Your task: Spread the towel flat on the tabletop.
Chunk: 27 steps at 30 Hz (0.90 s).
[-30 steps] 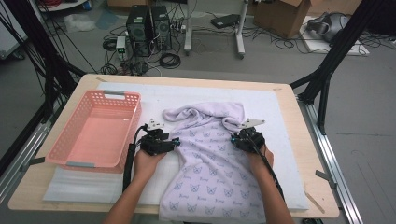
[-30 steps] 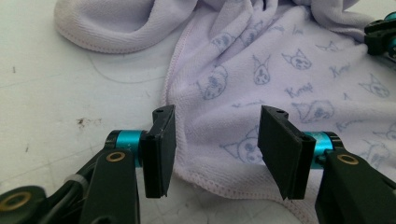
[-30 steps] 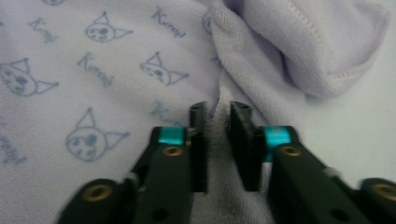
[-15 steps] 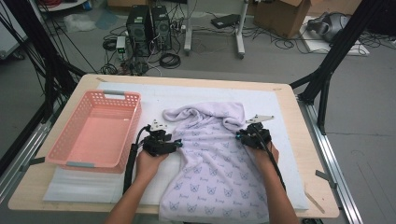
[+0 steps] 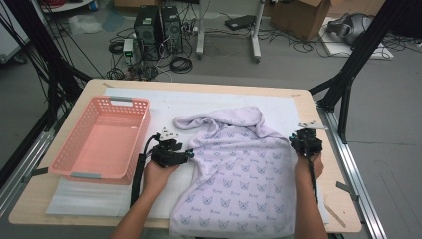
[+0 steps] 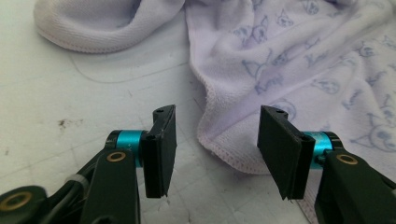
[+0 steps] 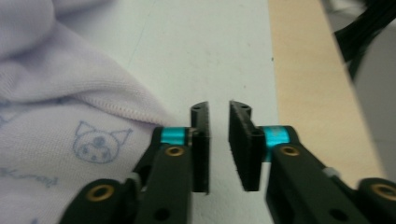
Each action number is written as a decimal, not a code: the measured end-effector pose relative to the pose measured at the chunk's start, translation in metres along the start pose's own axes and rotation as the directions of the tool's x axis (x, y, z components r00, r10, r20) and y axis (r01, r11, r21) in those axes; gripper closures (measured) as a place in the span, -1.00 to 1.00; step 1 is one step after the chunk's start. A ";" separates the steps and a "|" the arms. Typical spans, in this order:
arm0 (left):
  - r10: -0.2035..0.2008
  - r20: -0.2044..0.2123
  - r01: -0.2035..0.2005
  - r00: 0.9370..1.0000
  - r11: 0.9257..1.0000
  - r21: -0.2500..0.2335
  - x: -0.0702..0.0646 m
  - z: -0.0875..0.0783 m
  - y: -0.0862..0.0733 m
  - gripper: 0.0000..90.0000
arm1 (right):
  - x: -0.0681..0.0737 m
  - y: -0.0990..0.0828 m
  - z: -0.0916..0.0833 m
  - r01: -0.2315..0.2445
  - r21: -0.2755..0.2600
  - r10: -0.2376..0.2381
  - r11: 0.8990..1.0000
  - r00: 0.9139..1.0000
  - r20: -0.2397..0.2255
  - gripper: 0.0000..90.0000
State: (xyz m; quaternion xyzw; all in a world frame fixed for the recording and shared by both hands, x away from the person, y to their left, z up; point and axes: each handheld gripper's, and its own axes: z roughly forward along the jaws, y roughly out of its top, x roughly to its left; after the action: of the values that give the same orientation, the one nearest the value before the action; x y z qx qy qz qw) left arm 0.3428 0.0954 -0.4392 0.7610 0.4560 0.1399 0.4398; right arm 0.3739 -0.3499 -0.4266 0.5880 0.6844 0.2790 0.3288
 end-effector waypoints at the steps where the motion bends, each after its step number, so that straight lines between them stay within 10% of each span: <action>1: -0.001 0.005 0.001 1.000 1.000 -0.003 0.000 -0.002 0.000 0.04 | -0.006 -0.003 -0.002 -0.028 -0.015 0.028 0.999 0.999 -0.034 0.61; 14: -0.006 0.134 -0.002 0.991 0.998 0.057 -0.025 0.011 -0.011 -0.09 | -0.006 -0.030 -0.034 0.054 -0.078 -0.071 0.996 0.967 -0.246 0.51; 18: 0.142 0.029 -0.144 0.989 0.988 0.064 -0.044 0.017 -0.011 0.00 | -0.003 -0.036 -0.037 0.061 -0.085 -0.083 0.995 0.958 -0.275 0.48; 19: 0.169 0.045 -0.172 0.984 0.983 0.058 -0.046 0.017 -0.011 0.44 | -0.001 -0.040 -0.038 0.068 -0.085 -0.090 0.994 0.953 -0.288 0.47; 21: 0.149 0.068 -0.152 0.987 0.987 0.051 -0.050 0.018 -0.010 0.69 | 0.000 -0.041 -0.039 0.070 -0.086 -0.093 0.994 0.951 -0.295 0.47; 27: 0.086 -0.073 -0.085 0.994 0.996 0.021 -0.027 0.007 -0.008 0.91 | 0.003 -0.051 -0.045 0.087 -0.090 -0.112 0.992 0.941 -0.320 0.42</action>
State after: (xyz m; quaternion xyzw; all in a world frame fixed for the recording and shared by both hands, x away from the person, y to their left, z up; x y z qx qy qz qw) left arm 0.3275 0.0719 -0.4446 0.7780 0.4402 0.1827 0.4093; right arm 0.3068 -0.3544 -0.4377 0.4860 0.7470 0.3805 0.2470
